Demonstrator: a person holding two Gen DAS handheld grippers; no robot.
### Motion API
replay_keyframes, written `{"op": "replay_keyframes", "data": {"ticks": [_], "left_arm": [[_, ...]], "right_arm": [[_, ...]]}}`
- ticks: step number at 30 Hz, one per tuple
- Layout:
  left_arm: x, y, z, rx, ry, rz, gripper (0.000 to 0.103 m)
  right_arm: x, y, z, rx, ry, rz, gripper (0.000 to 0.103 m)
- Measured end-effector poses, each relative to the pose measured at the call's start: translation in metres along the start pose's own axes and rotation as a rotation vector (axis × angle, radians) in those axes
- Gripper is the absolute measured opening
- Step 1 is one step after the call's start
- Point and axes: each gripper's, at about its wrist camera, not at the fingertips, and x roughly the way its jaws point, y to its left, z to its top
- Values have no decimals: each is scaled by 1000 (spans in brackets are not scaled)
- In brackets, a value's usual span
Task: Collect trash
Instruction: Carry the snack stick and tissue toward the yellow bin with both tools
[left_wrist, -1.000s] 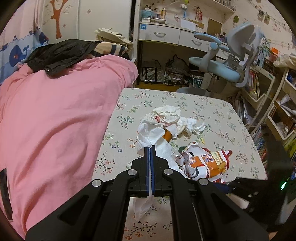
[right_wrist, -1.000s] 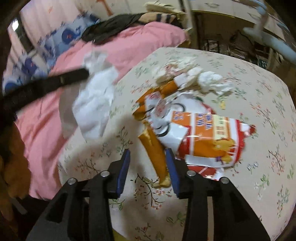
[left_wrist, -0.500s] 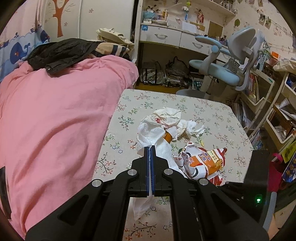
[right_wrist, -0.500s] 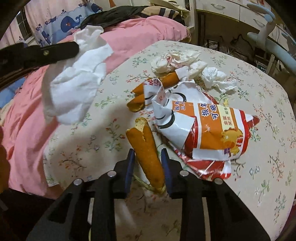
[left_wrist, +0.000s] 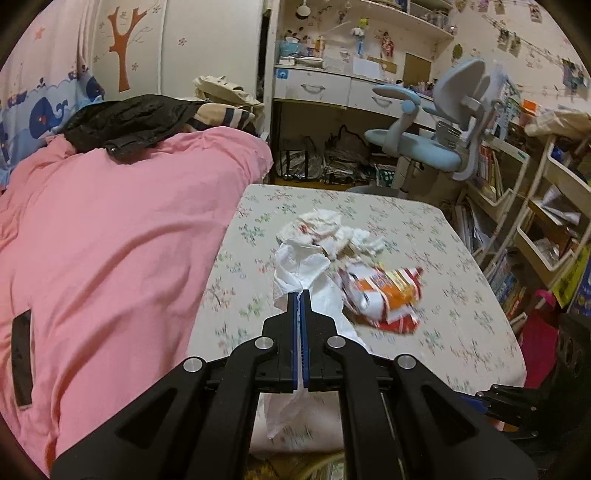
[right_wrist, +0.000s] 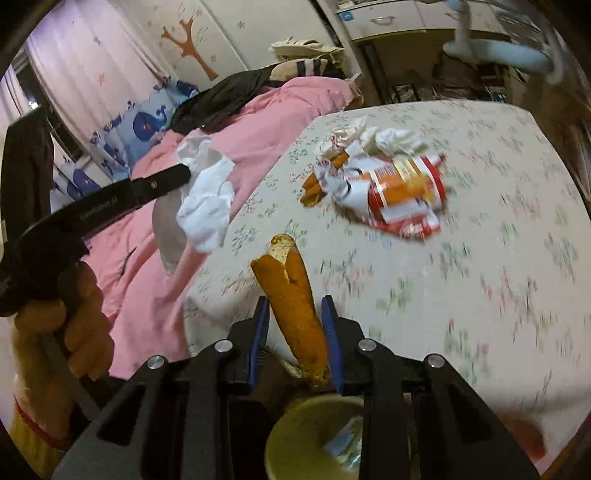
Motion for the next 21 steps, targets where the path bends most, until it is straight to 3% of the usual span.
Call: {"op": "replay_keyframes", "data": {"ticks": [7,16,21], "left_arm": [[-36,-22,-34,49,11,-22,2],[-49,-43,-86,75,106,-36,2],[-50,-52,-109,89,157,-40,2]], "right_arm": [[-18,2,-40,60,12,5,29],[-17,-2,-100,124,135,-56,34],[-26,-13,-102,171,93,-77,40]]}}
